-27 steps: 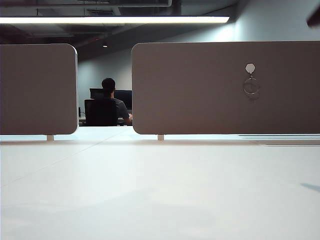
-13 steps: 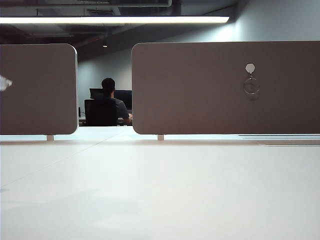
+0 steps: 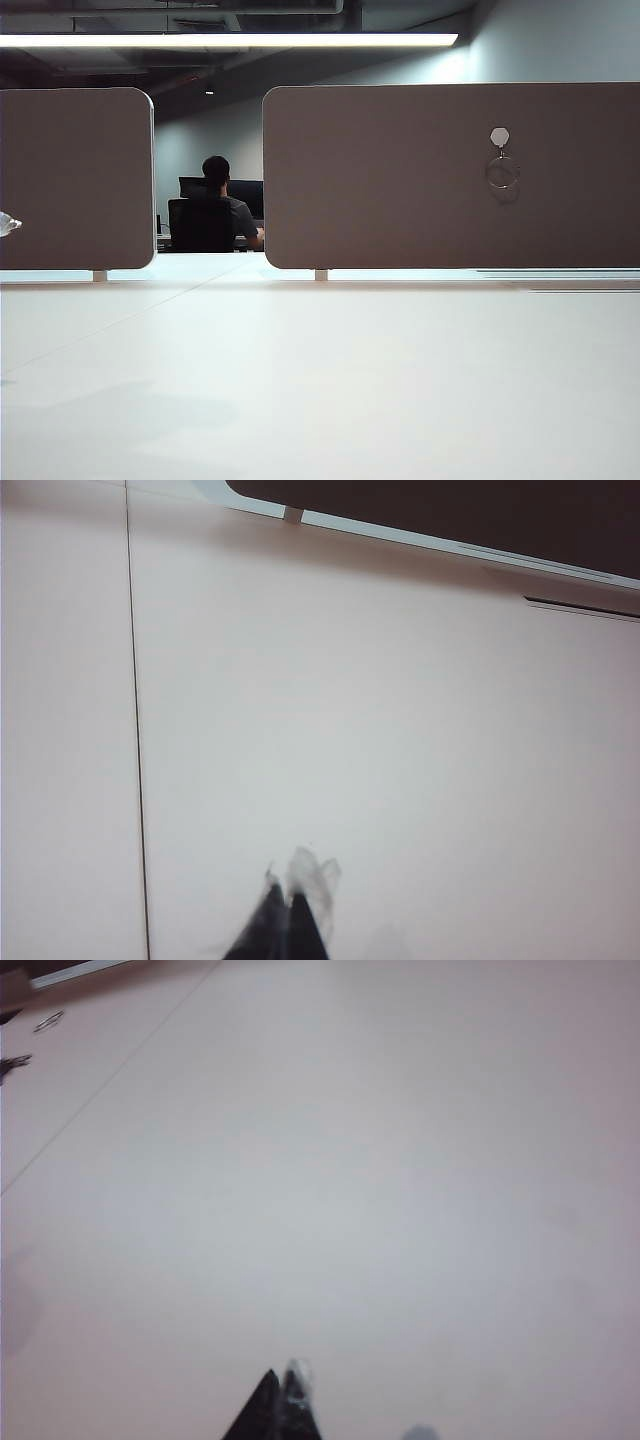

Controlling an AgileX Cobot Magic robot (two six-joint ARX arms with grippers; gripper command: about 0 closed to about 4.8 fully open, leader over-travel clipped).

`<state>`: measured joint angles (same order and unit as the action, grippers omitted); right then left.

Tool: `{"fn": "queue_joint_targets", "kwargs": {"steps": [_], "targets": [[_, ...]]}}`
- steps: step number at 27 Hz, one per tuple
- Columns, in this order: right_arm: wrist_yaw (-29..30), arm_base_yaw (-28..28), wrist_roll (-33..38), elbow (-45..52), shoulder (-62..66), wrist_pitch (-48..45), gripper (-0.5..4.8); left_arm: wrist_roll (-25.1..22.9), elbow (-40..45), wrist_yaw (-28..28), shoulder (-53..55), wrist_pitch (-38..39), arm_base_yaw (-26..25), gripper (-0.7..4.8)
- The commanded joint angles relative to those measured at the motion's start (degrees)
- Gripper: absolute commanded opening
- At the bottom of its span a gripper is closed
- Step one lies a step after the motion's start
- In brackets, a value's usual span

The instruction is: Hang the earring on the hook.

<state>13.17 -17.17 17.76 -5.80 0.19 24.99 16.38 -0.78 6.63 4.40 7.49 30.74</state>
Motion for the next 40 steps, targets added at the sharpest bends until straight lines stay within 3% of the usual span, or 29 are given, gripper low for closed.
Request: {"fn": "queue_joint_targets", "kwargs": {"steps": [1,6,8,11,14,18,24,27,29,32,34,35,37,40], "targets": [[0.02,4.39,0.24,-0.04,-0.04,-0.76,-0.08,-0.04,-0.20,-0.02,0.00,-0.70,-0.02,-0.04],[-0.15,13.38,0.24,1.27,-0.04,-1.07,-0.08,-0.04,-0.17,-2.25,-0.55,-0.61,-4.13,-0.04],[-0.17,15.98,0.22,1.86,-0.04,-2.25,-0.08,-0.04,-0.15,-3.43,-0.55,-0.68,-10.19,-0.04],[-0.15,19.32,0.22,3.04,-0.04,-8.07,-0.08,-0.04,0.33,-4.28,-0.59,-0.11,-24.09,-0.04],[-0.15,19.52,0.22,3.19,-0.04,-8.61,-0.08,-0.11,0.33,-2.05,-4.42,2.73,-30.95,-0.04],[-0.26,19.56,0.22,5.70,-0.07,-17.68,-0.08,-0.04,0.33,-1.81,-4.07,0.22,-31.56,-0.04],[-0.39,19.56,0.20,5.51,-0.07,-17.53,-0.08,-0.07,0.33,-1.73,-4.07,0.22,-31.56,-0.04],[-0.39,19.56,-3.30,5.49,-0.07,-19.74,-0.08,-8.17,0.24,-1.51,-4.07,-3.54,-31.54,-0.04],[-1.73,19.67,-9.05,5.49,-0.07,-24.85,-0.08,-10.27,0.24,-0.85,-4.07,-7.06,-31.58,-0.04],[-3.08,19.63,-9.49,5.49,-0.07,-26.77,-0.08,-10.82,0.24,-2.29,-4.07,-10.27,-31.54,-0.04],[-3.80,19.69,-12.92,5.51,-0.07,-26.36,-0.08,-12.31,0.24,-4.70,-4.07,-11.39,-31.54,-0.04],[-5.55,19.63,-17.11,5.53,-0.07,-25.44,-0.08,-17.07,0.24,-5.90,-4.07,-11.39,-31.54,-0.04],[-7.63,19.63,-19.98,5.53,-0.07,-24.33,-0.08,-20.26,0.24,-5.81,-4.07,-11.37,-31.54,-0.04],[-8.61,19.63,-20.17,5.53,-0.07,-23.34,-0.08,-20.48,0.24,-4.66,-4.07,-11.37,-31.56,-0.04]]}}
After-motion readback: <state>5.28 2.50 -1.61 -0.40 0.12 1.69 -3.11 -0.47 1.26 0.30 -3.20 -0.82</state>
